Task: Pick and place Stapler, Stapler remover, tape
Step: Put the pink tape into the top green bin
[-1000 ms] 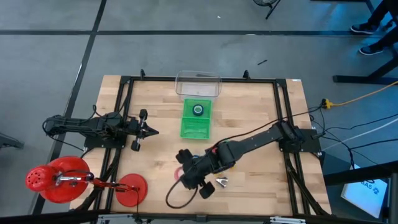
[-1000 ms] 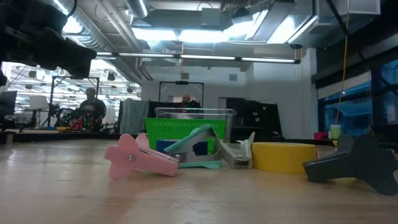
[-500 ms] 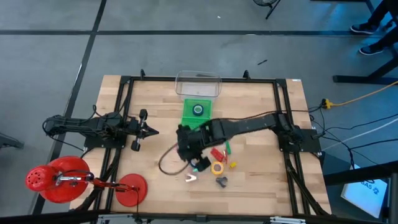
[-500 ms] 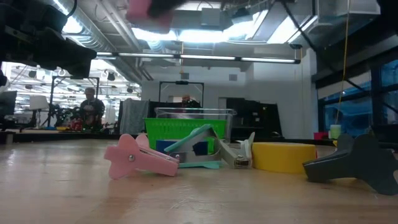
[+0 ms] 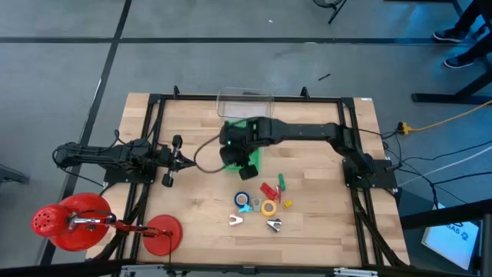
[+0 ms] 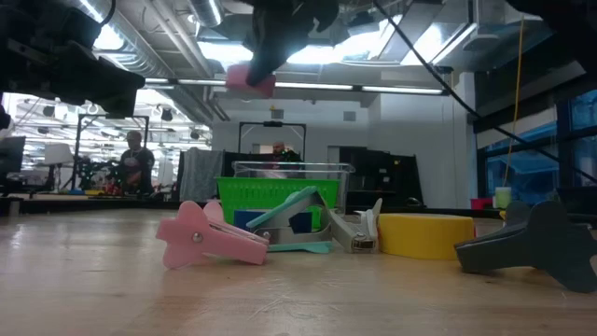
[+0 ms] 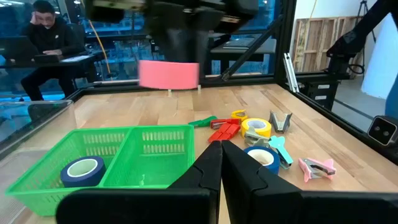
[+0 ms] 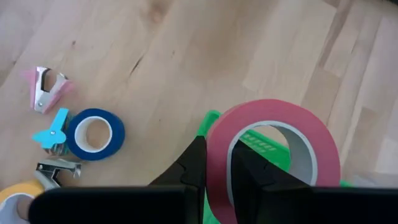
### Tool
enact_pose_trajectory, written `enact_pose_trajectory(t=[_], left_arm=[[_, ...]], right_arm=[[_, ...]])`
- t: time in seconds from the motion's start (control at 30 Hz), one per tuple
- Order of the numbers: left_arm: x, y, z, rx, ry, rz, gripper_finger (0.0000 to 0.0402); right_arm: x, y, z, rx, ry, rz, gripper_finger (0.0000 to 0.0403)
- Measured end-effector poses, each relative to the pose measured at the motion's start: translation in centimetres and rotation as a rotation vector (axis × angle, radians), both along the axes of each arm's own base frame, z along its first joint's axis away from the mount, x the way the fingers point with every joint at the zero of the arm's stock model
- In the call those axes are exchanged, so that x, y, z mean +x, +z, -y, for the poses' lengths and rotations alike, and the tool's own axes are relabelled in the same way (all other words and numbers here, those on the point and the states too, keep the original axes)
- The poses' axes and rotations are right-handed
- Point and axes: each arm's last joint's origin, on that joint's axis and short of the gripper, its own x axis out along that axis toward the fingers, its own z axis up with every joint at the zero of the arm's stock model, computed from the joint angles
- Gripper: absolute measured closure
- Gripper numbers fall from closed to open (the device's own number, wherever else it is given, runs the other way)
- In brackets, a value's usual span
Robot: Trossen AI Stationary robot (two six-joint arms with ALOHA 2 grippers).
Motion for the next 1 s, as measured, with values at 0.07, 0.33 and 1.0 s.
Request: enact_pose_trajectory(t=[0.07, 0.33, 1.0], left_arm=[[0.0, 0.0, 0.0, 0.000, 0.000, 0.000, 0.0395], [0.0, 0.0, 0.0, 0.000, 0.000, 0.000, 0.0396], [0.0, 0.0, 0.0, 0.000, 0.000, 0.000, 0.0397]], right_arm=[[0.0, 0.0, 1.2, 0.024, -0.015, 0.002, 0.0357], [-0.3, -0.3, 6.0, 0.048, -0.134, -0.002, 0.0357], [-3.4, -7.1, 13.1, 0.050, -0.280, -0.022, 0.0357]])
